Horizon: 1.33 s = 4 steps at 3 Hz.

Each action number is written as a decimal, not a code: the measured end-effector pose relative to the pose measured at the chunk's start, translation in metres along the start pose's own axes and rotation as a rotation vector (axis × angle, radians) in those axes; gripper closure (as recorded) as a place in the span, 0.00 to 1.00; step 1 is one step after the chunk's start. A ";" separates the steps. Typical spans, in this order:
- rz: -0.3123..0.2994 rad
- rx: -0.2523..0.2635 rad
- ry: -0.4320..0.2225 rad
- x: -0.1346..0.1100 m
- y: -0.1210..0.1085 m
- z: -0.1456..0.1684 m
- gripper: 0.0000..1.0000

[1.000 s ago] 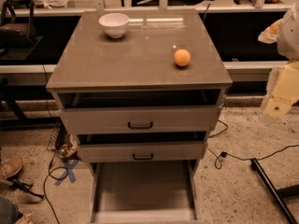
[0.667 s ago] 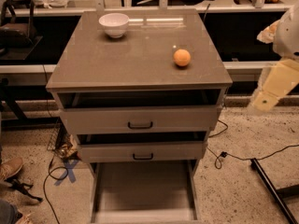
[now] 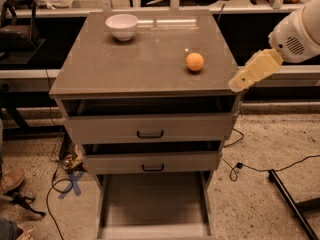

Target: Place orange into bottom drawer

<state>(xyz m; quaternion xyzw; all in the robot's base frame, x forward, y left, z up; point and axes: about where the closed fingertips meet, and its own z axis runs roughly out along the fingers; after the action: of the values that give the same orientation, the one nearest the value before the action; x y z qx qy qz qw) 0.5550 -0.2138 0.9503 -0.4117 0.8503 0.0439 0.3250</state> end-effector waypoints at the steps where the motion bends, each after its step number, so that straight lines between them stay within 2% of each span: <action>1: 0.000 0.000 0.000 0.000 0.000 0.000 0.00; 2: 0.031 0.004 -0.016 -0.010 -0.001 0.028 0.00; 4: 0.067 0.062 -0.025 -0.032 -0.011 0.086 0.00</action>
Offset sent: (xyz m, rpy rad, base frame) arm 0.0322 0.0192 -0.0242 0.0551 -0.0089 -0.0519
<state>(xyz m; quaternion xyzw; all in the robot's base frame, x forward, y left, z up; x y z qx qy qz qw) 0.6222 -0.1703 0.9041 -0.3719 0.8604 0.0335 0.3468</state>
